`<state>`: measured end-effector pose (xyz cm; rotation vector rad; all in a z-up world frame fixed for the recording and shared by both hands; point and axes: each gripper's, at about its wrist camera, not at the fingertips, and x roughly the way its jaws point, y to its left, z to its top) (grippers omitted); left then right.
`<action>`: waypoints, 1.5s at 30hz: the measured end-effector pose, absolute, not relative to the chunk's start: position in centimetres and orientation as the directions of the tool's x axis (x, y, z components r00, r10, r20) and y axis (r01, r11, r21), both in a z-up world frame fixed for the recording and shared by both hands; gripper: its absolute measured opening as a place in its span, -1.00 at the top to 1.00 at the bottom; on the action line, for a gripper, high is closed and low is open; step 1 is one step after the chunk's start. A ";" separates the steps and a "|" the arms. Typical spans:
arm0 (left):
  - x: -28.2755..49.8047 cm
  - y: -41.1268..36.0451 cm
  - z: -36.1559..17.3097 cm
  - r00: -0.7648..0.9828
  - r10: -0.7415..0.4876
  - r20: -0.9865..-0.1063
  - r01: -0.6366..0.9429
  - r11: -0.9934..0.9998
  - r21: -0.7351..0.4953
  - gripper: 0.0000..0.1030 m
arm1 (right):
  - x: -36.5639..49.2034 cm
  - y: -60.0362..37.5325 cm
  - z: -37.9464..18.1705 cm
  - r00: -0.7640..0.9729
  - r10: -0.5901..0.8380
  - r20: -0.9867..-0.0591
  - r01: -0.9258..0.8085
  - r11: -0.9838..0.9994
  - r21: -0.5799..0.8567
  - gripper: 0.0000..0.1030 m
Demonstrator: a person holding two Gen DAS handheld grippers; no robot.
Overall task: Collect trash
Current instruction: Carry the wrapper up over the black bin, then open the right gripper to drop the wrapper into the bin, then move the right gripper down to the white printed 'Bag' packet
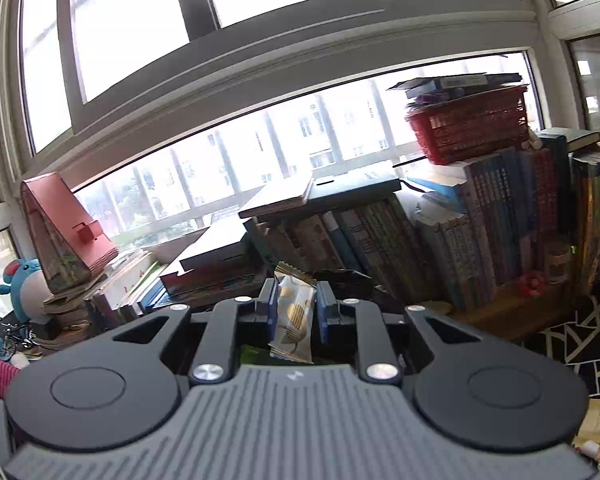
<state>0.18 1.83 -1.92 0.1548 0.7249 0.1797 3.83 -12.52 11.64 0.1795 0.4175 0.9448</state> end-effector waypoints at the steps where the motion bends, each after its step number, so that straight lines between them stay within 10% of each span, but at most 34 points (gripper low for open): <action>1: 0.2 1.8 -1.9 0.734 0.216 -0.644 -0.110 0.973 0.202 -0.56 | 3.3 -12.1 11.6 0.494 0.828 -0.266 -0.761 0.559 0.328 0.49; 5: 0.2 1.8 -2.0 0.733 0.220 -0.644 -0.111 0.972 0.205 -0.56 | 2.3 -11.5 10.7 0.417 0.870 -0.264 -0.807 0.488 0.332 0.40; 13: 0.2 1.8 -2.0 0.733 0.219 -0.644 -0.111 0.973 0.205 -0.56 | 2.3 -12.0 9.4 0.386 0.875 -0.293 -0.806 0.474 0.355 -0.50; 45: 0.2 1.4 -2.0 0.733 0.217 -0.644 -0.111 0.973 0.202 -0.56 | 7.9 -17.3 6.3 0.684 0.610 -0.399 -0.538 0.792 0.289 -0.97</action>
